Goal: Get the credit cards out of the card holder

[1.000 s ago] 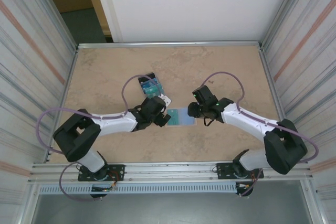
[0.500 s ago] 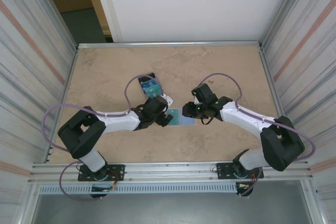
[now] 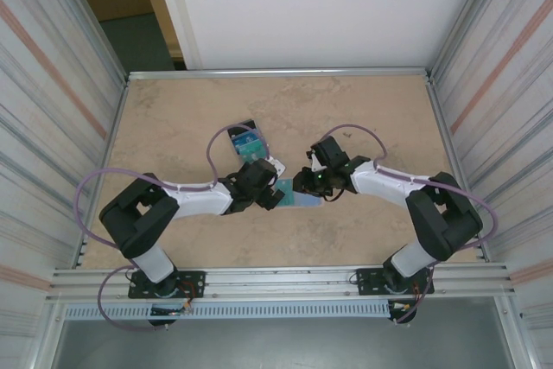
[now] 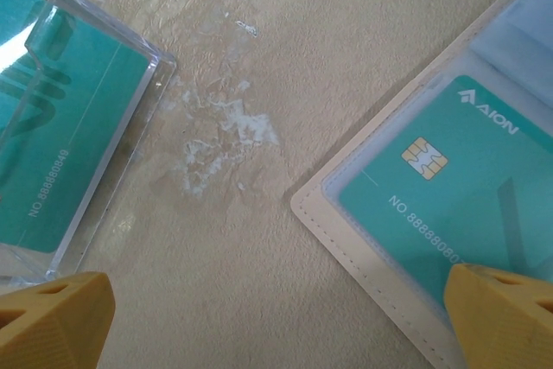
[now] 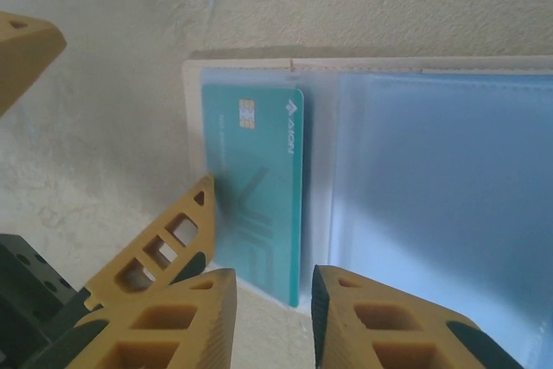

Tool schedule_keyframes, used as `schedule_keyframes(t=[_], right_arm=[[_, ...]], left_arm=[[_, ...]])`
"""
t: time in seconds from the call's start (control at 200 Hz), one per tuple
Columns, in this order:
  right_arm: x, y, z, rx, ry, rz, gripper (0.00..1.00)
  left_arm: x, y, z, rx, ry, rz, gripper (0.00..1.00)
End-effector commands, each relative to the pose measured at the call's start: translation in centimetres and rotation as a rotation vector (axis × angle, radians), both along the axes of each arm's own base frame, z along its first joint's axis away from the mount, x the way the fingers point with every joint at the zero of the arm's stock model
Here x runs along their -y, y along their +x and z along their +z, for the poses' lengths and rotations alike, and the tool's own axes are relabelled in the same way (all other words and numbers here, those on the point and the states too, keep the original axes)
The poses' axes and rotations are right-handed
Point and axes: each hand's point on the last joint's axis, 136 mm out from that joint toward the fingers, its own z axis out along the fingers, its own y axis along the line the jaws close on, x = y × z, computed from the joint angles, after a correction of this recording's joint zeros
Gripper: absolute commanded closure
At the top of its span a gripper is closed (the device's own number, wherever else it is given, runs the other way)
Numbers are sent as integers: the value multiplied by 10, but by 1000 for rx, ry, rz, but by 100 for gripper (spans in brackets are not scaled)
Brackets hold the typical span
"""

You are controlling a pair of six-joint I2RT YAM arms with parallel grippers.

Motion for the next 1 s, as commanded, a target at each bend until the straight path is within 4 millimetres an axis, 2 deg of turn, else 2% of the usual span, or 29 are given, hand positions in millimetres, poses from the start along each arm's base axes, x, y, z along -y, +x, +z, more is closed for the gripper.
schedule_keyframes(t=[0.0, 0.13, 0.431, 0.757, 0.992], right_arm=[[-8, 3, 1, -34, 82, -9, 73], [-10, 4, -3, -48, 142, -9, 77], [-11, 5, -16, -83, 217, -10, 79], [-12, 5, -29, -106, 226, -13, 82], [-15, 4, -27, -105, 256, -3, 86]], left_arm=[[-12, -7, -17, -29, 53, 21, 1], [-16, -11, -22, -45, 58, 29, 1], [-21, -16, -28, -65, 61, 40, 1], [-23, -17, -29, -68, 66, 46, 1], [-23, -17, -32, -74, 65, 54, 1]])
